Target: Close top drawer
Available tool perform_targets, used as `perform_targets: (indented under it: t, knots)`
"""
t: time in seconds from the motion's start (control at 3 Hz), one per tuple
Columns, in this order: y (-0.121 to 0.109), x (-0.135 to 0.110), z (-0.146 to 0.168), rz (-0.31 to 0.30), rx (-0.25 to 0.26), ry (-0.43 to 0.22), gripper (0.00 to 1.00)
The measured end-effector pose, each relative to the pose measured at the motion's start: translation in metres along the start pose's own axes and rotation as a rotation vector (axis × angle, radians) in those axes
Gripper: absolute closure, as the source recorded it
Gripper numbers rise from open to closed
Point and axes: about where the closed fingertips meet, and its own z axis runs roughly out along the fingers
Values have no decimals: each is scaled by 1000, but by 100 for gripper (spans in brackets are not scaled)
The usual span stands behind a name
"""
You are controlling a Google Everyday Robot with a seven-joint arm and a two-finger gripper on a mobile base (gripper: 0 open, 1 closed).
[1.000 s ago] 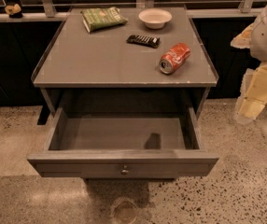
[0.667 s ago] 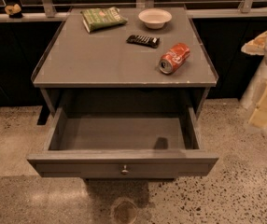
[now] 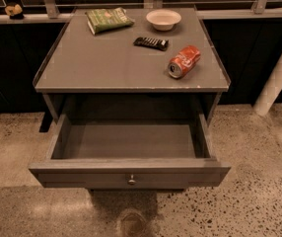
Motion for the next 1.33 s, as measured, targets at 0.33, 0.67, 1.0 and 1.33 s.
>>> perform_targets:
  t: [0.33,0.67,1.0,1.33]
  knots:
    - [17,25,33,41,-86,-14,0]
    - [32,40,78,41,-167,-40,0]
    - [42,48,116,22,-208,-78,0]
    - [48,49,147,15,-244,-157,0]
